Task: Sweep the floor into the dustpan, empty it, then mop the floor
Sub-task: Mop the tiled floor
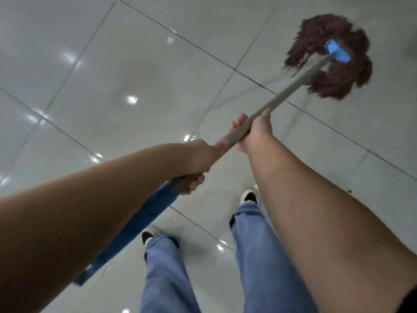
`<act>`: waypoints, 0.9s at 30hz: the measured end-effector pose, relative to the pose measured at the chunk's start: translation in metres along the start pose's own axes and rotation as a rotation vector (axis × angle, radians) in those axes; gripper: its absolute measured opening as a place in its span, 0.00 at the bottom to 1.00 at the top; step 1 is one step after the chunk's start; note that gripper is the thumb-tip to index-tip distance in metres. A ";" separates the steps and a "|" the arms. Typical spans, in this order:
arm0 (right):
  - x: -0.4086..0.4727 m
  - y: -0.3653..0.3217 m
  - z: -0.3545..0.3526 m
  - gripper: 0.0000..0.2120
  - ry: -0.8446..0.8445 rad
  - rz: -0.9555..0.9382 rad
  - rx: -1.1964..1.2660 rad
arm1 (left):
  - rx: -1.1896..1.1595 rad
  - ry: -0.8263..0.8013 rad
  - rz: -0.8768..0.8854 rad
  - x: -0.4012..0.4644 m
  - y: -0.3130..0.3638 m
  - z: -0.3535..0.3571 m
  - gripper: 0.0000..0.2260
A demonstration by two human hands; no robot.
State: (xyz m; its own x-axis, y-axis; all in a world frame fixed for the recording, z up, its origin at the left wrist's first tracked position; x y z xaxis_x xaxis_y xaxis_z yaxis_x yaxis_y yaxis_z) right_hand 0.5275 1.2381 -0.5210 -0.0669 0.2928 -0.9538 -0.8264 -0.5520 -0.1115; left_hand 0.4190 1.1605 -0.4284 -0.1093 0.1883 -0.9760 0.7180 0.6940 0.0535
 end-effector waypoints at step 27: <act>-0.201 0.207 -0.253 0.26 -0.103 0.041 -0.695 | -0.275 -0.053 0.093 -0.171 -0.257 0.243 0.25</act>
State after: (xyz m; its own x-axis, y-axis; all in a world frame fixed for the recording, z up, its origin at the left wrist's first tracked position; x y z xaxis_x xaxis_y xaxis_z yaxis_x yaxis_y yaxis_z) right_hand 0.5120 0.8673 -0.4229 -0.1715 0.3141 -0.9338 -0.2752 -0.9253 -0.2608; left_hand 0.4206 0.7810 -0.3269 -0.0104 0.2281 -0.9736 0.5093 0.8391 0.1912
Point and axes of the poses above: each hand's wrist, its own x-axis towards the middle knuckle, its own z-axis out of the palm, y = z × x, the point moved 6 cm from there along x, towards the middle knuckle, and after that the axes turned 14 degrees about x, right-handed, at the moved point
